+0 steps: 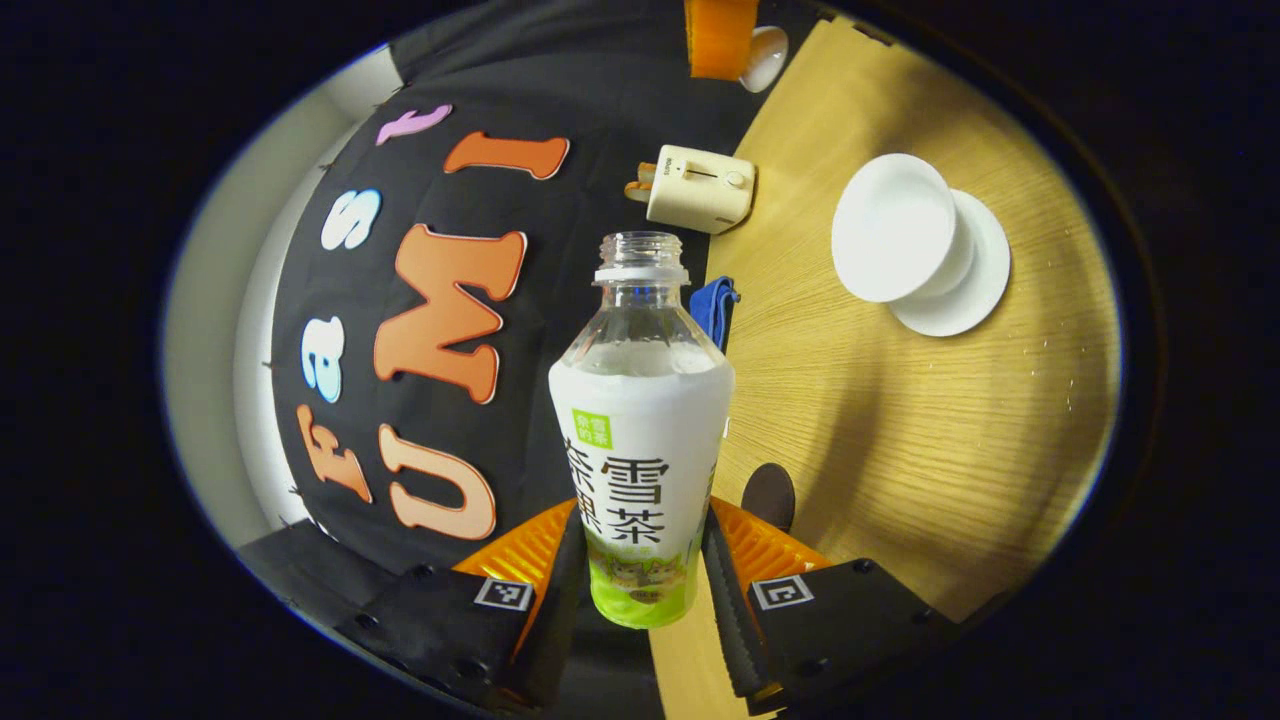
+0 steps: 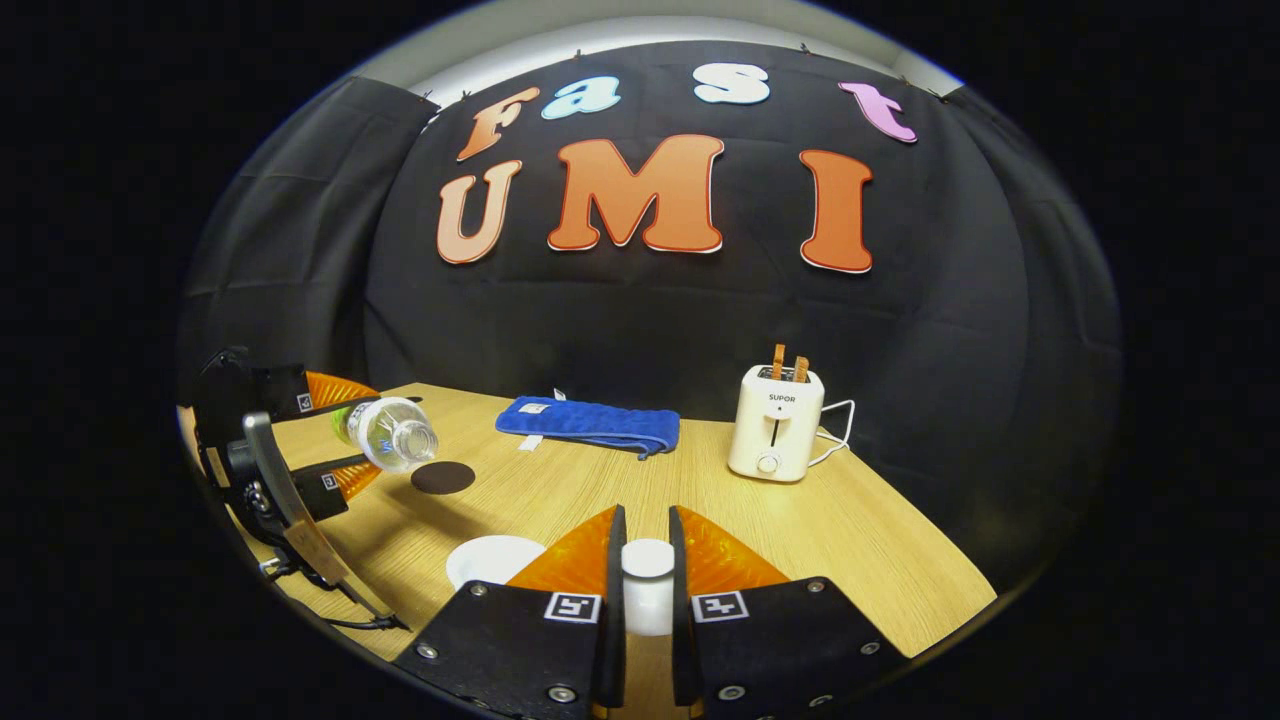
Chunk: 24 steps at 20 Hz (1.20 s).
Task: Open the teacup lid with one hand, grasp the water bottle and pour water into the teacup with the other hand; after pouring, place the water bottle on the coaster and then close the teacup lid.
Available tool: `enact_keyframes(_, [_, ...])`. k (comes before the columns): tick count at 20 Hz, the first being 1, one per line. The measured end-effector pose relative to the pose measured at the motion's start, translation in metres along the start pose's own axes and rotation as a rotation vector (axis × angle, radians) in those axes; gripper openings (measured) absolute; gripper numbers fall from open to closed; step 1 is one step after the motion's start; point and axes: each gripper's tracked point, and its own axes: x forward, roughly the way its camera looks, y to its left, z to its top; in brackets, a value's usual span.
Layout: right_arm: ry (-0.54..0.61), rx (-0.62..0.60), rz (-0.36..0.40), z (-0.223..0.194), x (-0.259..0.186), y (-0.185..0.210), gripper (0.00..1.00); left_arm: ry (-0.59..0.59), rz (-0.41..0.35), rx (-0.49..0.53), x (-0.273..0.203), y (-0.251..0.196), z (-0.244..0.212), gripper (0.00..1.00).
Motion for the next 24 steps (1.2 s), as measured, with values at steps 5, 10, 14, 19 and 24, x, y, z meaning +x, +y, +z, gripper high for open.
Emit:
enact_keyframes(5, [-0.002,-0.008,0.01,-0.002,-0.001,-0.003,0.19,-0.009,-0.032,0.168,0.006,-0.003,0.006,0.64])
enact_keyframes(10, [-0.003,-0.003,0.02,-0.005,-0.001,-0.006,0.19,-0.035,-0.038,0.332,0.008,0.004,0.017,0.63])
enact_keyframes(14, [-0.004,-0.002,0.022,-0.006,-0.002,-0.008,0.19,-0.054,-0.042,0.434,0.008,0.011,0.021,0.63])
enact_keyframes(19, [-0.001,0.005,0.029,-0.007,-0.002,-0.01,0.19,-0.064,-0.03,0.497,0.011,0.016,0.022,0.65])
enact_keyframes(24, [-0.01,-0.001,0.04,-0.004,-0.003,-0.007,0.19,-0.067,-0.032,0.559,0.015,0.024,0.026,0.63])
